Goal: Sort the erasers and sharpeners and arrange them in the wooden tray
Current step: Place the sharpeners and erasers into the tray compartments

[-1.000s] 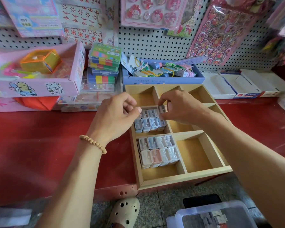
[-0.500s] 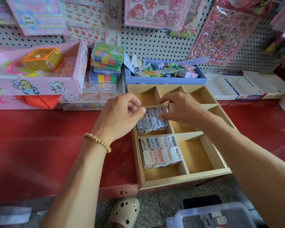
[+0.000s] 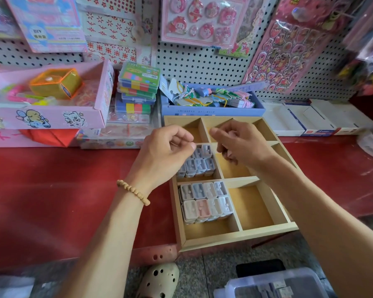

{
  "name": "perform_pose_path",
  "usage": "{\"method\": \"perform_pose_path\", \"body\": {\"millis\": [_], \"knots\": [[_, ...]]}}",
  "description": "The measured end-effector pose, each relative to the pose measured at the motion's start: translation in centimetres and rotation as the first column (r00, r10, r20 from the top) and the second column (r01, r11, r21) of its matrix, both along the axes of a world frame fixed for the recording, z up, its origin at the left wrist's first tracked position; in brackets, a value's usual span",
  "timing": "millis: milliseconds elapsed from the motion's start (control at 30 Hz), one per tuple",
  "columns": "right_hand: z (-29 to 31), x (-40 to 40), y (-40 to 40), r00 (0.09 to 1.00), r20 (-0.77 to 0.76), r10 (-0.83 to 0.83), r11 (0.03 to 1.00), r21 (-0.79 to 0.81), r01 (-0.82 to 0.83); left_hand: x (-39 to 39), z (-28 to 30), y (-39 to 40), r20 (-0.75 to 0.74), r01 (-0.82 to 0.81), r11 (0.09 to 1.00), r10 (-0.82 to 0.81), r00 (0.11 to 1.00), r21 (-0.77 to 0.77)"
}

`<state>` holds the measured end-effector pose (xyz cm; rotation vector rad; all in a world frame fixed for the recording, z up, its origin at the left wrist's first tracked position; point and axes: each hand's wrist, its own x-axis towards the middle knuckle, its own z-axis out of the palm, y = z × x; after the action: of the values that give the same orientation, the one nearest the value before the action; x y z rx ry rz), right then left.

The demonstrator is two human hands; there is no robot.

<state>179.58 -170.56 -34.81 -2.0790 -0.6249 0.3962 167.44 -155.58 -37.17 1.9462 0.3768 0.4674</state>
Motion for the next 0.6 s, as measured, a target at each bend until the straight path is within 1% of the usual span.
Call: {"method": "perform_pose_path", "body": {"millis": [33, 67, 100, 133, 200, 300, 367, 467, 500, 600], "knots": [[0.2, -0.6, -0.2, 0.987, -0.163, -0.009, 0.996, 0.087, 0.024, 0.0, 0.2, -0.3, 0.014, 0.007, 1.0, -0.007, 1.0, -0.006], [0.3, -1.1, -0.4, 0.957, -0.288, 0.023, 0.99, 0.142, 0.019, 0.0, 0.4, -0.7, 0.022, 0.023, 1.0, -0.023, 0.999, -0.008], [0.4, -1.6, -0.7, 0.923, -0.376, 0.083, 0.982, 0.189, -0.012, 0.0, 0.6, -1.1, 0.025, 0.048, 0.999, -0.048, 0.999, 0.002], [0.4, -2.2, -0.9, 0.887, -0.433, 0.159, 0.968, 0.245, -0.055, 0.1, 0.8, -1.6, 0.026, 0.081, 0.996, -0.082, 0.996, 0.025], [0.3, -3.0, -1.1, 0.835, -0.468, 0.289, 0.932, 0.338, -0.133, 0.2, 1.1, -2.5, 0.031, 0.143, 0.986, -0.146, 0.989, 0.081], [0.2, -3.3, -1.6, 0.815, -0.467, 0.344, 0.904, 0.398, -0.155, 0.3, 1.3, -3.3, 0.064, 0.187, 0.977, -0.194, 0.979, 0.104], [0.1, -3.2, -1.8, 0.819, -0.483, 0.31, 0.897, 0.433, -0.084, 0.4, 1.4, -3.4, 0.099, 0.183, 0.979, -0.192, 0.976, 0.092], [-0.1, -3.0, -2.5, 0.833, -0.532, 0.155, 0.901, 0.422, 0.101, 0.6, 1.2, -3.4, 0.154, 0.141, 0.989, -0.146, 0.977, 0.038], [-0.2, -2.9, -2.9, 0.833, -0.538, 0.132, 0.908, 0.402, 0.116, 0.6, 1.2, -3.4, 0.163, 0.131, 0.991, -0.134, 0.977, 0.032], [-0.3, -3.1, -3.6, 0.843, -0.522, 0.133, 0.939, 0.338, 0.061, 0.8, 1.0, -3.5, 0.166, 0.118, 0.992, -0.124, 0.978, 0.044]]}}
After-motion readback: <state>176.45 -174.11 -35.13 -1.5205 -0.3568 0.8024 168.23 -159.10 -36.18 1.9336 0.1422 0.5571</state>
